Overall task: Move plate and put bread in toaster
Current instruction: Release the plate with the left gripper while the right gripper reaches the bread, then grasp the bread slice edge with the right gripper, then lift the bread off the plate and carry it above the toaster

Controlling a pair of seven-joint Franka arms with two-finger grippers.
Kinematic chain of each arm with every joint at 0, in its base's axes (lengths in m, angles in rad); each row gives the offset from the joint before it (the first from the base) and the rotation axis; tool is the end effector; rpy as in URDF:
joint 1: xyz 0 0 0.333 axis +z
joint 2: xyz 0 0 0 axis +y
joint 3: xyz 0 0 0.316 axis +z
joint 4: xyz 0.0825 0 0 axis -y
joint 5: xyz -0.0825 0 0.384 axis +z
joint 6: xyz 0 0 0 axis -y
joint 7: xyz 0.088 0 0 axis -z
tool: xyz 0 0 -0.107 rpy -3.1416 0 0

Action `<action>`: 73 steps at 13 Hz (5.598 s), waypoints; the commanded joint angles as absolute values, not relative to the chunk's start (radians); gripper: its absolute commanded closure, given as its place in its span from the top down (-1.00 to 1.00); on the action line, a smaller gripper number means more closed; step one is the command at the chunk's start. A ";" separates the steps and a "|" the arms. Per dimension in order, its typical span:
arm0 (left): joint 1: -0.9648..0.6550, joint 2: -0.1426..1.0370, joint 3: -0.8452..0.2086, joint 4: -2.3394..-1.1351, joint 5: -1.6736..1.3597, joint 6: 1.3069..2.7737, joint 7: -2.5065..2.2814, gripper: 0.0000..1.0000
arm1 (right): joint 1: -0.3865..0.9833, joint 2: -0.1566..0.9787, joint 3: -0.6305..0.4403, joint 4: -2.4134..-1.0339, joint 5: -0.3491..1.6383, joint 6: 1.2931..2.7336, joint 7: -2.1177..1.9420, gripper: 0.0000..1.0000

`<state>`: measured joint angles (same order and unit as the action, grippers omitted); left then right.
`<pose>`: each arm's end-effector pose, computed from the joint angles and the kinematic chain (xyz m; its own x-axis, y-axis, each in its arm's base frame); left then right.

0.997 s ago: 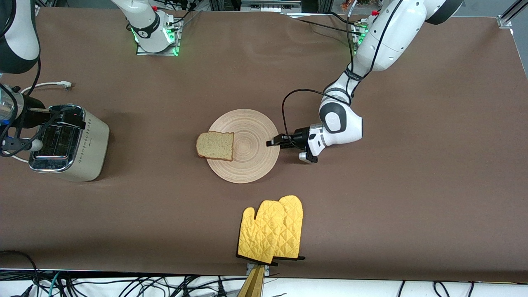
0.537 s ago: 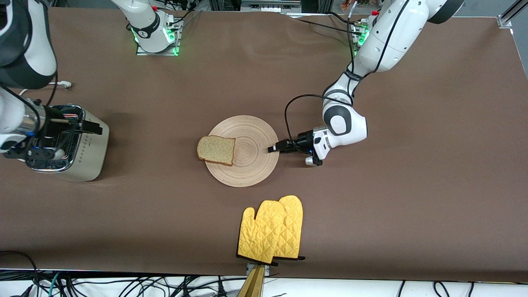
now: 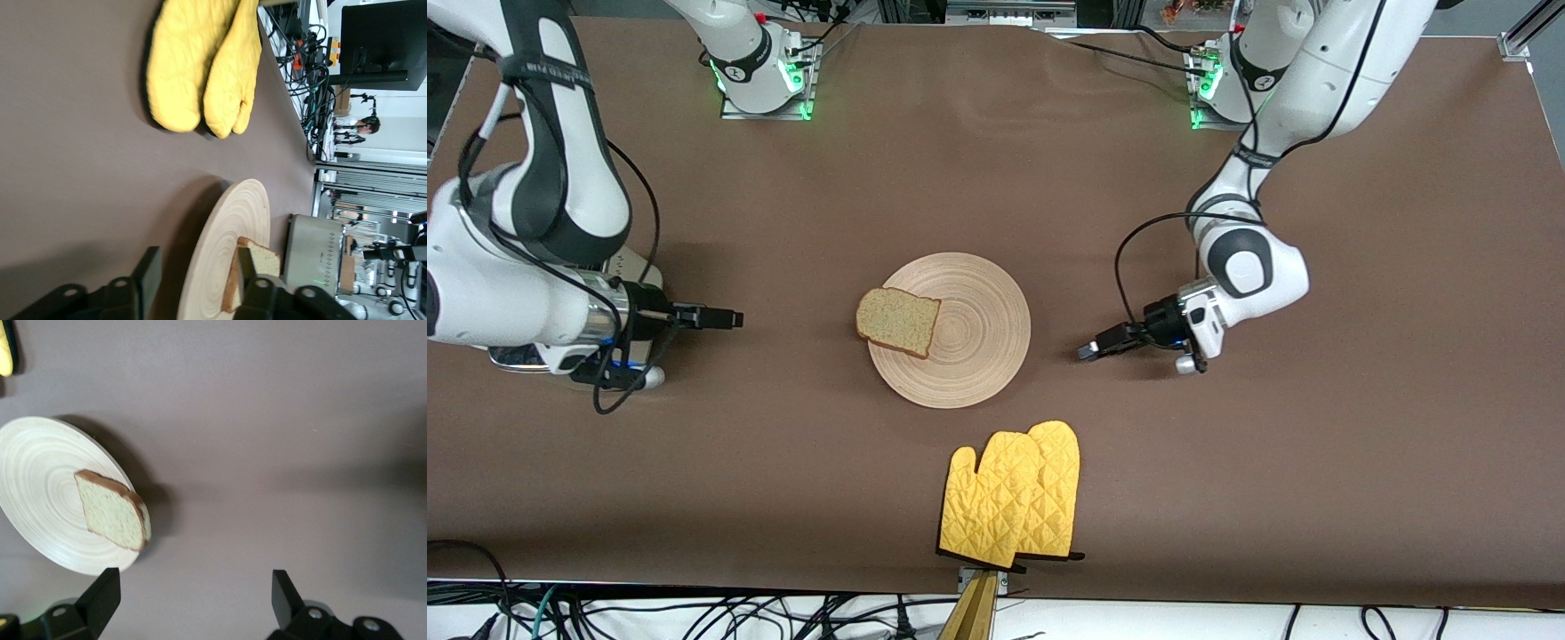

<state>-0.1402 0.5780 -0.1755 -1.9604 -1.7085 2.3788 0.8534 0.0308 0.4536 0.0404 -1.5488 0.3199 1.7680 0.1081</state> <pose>0.5760 -0.1968 0.1762 0.9475 0.3175 -0.0368 0.1803 -0.4359 0.8817 0.6552 0.0709 0.3754 0.9573 -0.0949 -0.2732 -0.1721 -0.9460 -0.2745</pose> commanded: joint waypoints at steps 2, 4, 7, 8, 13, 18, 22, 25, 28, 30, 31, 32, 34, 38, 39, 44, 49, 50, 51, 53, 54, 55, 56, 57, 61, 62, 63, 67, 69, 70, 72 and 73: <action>-0.025 0.480 -0.181 -2.031 -1.512 2.367 0.861 1.00 | 0.101 0.483 0.040 -1.617 0.379 1.911 0.115 1.00; 0.067 0.425 -0.183 -2.037 -1.262 2.353 0.806 1.00 | 0.107 0.527 0.041 -1.617 0.432 1.930 0.101 1.00; 0.182 0.342 -0.192 -2.001 -0.827 2.263 0.562 1.00 | 0.136 0.564 0.041 -1.621 0.472 1.977 0.100 1.00; 0.207 0.316 -0.193 -1.994 -0.734 2.237 0.519 1.00 | 0.153 0.574 0.041 -1.629 0.472 2.002 0.100 1.00; 0.216 0.123 -0.258 -1.938 -0.216 2.049 0.151 1.00 | 0.198 0.617 0.041 -1.675 0.590 2.085 0.100 1.00; 0.193 0.098 -0.253 -1.643 -0.040 1.549 -0.017 1.00 | 0.229 0.627 0.041 -1.697 0.594 2.088 0.100 1.00; 0.132 0.098 -0.157 -1.525 0.029 1.448 -0.003 1.00 | 0.238 0.627 0.041 -1.736 0.594 2.089 0.100 1.00; 0.132 0.072 -0.150 -1.523 0.032 1.440 0.017 1.00 | 0.238 0.612 0.041 -1.762 0.595 2.088 0.118 1.00; 0.094 0.081 -0.141 -1.516 0.014 1.445 -0.147 1.00 | 0.239 0.594 0.041 -1.782 0.597 2.076 0.179 1.00; 0.090 0.100 -0.137 -1.522 -0.007 1.501 -0.169 1.00 | 0.239 0.591 0.043 -1.784 0.595 2.075 0.227 1.00; 0.095 0.103 -0.137 -1.520 -0.030 1.514 -0.166 1.00 | 0.242 0.591 0.057 -1.784 0.595 2.075 0.238 1.00; 0.097 0.101 -0.137 -1.519 -0.031 1.513 -0.170 1.00 | 0.244 0.592 0.060 -1.786 0.595 2.075 0.248 1.00; 0.097 0.094 -0.141 -1.517 -0.031 1.508 -0.169 1.00 | 0.253 0.595 0.061 -1.793 0.595 2.077 0.261 1.00; 0.098 0.095 -0.135 -1.517 -0.017 1.497 -0.086 1.00 | 0.261 0.604 0.060 -1.796 0.595 2.088 0.261 0.76; 0.113 0.092 -0.130 -1.517 -0.031 1.485 -0.040 1.00 | 0.261 0.606 0.060 -1.796 0.595 2.088 0.261 0.34; 0.114 0.098 -0.147 -1.503 -0.029 1.463 -0.043 1.00 | 0.267 0.604 0.060 -1.787 0.591 2.095 0.258 -1.00; 0.103 0.135 -0.146 -1.503 -0.015 1.480 -0.046 1.00 | 0.268 0.598 0.058 -1.741 0.572 2.091 0.253 -1.00; 0.103 0.138 -0.146 -1.503 -0.015 1.492 -0.046 1.00 | 0.268 0.597 0.057 -1.732 0.572 2.088 0.252 -1.00; 0.098 0.140 -0.147 -1.505 -0.014 1.506 -0.046 1.00 | 0.267 0.595 0.055 -1.723 0.571 2.085 0.250 -1.00; 0.098 0.140 -0.149 -1.506 -0.015 1.505 -0.045 1.00 | 0.267 0.594 0.054 -1.709 0.507 2.074 0.250 -1.00; 0.107 0.140 -0.146 -1.508 -0.017 1.505 -0.034 1.00 | 0.268 0.594 0.057 -1.709 0.439 2.074 0.255 -1.00; 0.115 0.141 -0.146 -1.512 -0.015 1.505 -0.034 1.00 | 0.276 0.594 0.058 -1.704 0.384 2.074 0.255 -1.00; 0.115 0.149 -0.143 -1.509 -0.011 1.506 -0.034 1.00 | 0.284 0.594 0.058 -1.703 0.358 2.074 0.255 -1.00; 0.115 0.159 -0.143 -1.506 0.001 1.506 -0.032 1.00 | 0.282 0.594 0.057 -1.703 0.345 2.074 0.253 -1.00; 0.107 0.160 -0.146 -1.506 0.005 1.506 -0.043 1.00 | 0.266 0.571 0.048 -1.610 0.233 1.963 0.244 -1.00; 0.107 0.156 -0.146 -1.509 0.005 1.506 -0.043 1.00 | 0.255 0.571 0.034 -1.538 0.219 1.875 0.242 -1.00; 0.107 0.153 -0.146 -1.512 0.003 1.506 -0.046 1.00 | 0.250 0.571 0.023 -1.475 0.218 1.802 0.241 -1.00; 0.107 0.112 -0.152 -1.537 0.005 1.506 -0.048 1.00 | 0.247 0.491 -0.061 -1.367 0.219 1.622 0.236 -1.00; 0.107 0.078 -0.163 -1.568 0.005 1.514 -0.061 1.00 | 0.247 0.427 -0.093 -1.367 0.218 1.562 0.223 -1.00; 0.107 0.071 -0.166 -1.571 0.003 1.529 -0.061 1.00 | 0.247 0.398 -0.113 -1.367 0.195 1.522 0.195 -1.00; 0.109 0.071 -0.187 -1.572 0.003 1.563 -0.101 1.00 | 0.245 0.341 -0.138 -1.367 0.076 1.451 0.143 -1.00; 0.113 0.072 -0.187 -1.572 0.003 1.584 -0.103 1.00 | 0.245 0.327 -0.153 -1.367 0.036 1.436 0.134 -1.00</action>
<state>0.1083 0.0944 -0.1797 -1.5425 -0.0109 1.5420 -0.0786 0.2456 0.3746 -0.1359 -1.3569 0.1041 1.4777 0.1689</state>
